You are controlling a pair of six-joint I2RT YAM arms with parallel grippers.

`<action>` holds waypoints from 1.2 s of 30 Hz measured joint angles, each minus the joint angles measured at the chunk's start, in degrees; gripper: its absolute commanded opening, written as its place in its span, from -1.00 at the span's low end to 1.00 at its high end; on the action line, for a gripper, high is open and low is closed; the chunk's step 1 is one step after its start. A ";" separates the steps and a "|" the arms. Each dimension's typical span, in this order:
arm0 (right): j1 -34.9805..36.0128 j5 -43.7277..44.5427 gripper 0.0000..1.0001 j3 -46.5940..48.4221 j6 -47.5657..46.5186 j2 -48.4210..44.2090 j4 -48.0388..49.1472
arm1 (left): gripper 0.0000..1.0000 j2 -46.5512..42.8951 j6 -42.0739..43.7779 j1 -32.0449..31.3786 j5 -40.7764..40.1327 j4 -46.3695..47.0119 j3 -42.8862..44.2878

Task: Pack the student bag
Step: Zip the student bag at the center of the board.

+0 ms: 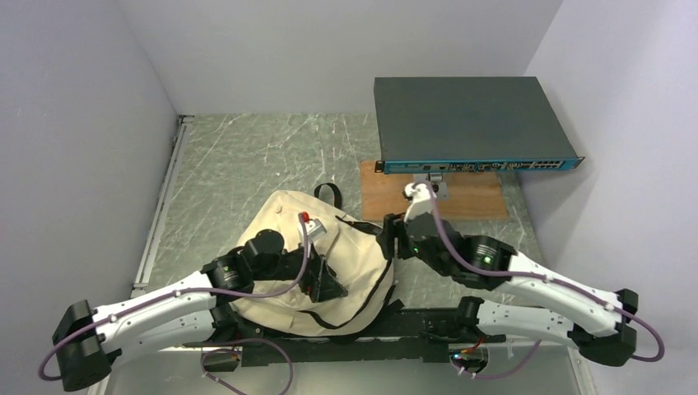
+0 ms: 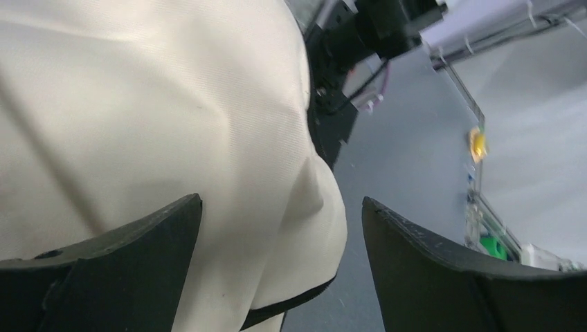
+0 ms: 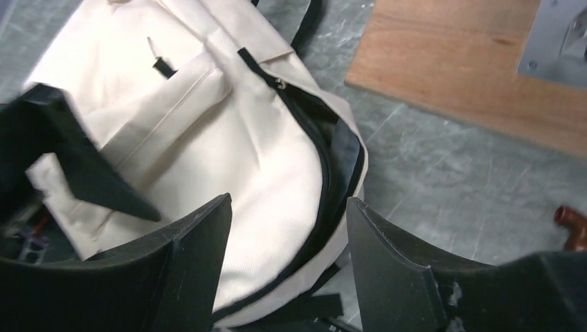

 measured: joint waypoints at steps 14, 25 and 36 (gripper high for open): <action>-3.13 -3.78 0.03 1.11 -28.06 30.69 24.06 | 0.60 -12.22 -3.41 1.33 -29.66 -21.55 7.43; -5.92 -6.45 -0.25 4.00 -34.93 37.48 29.88 | 0.60 -15.17 -6.58 1.46 -29.68 -20.72 -0.44; -8.28 -11.96 -0.17 5.66 -35.04 42.56 32.39 | 0.59 -15.34 -6.71 1.55 -28.50 -17.84 -2.32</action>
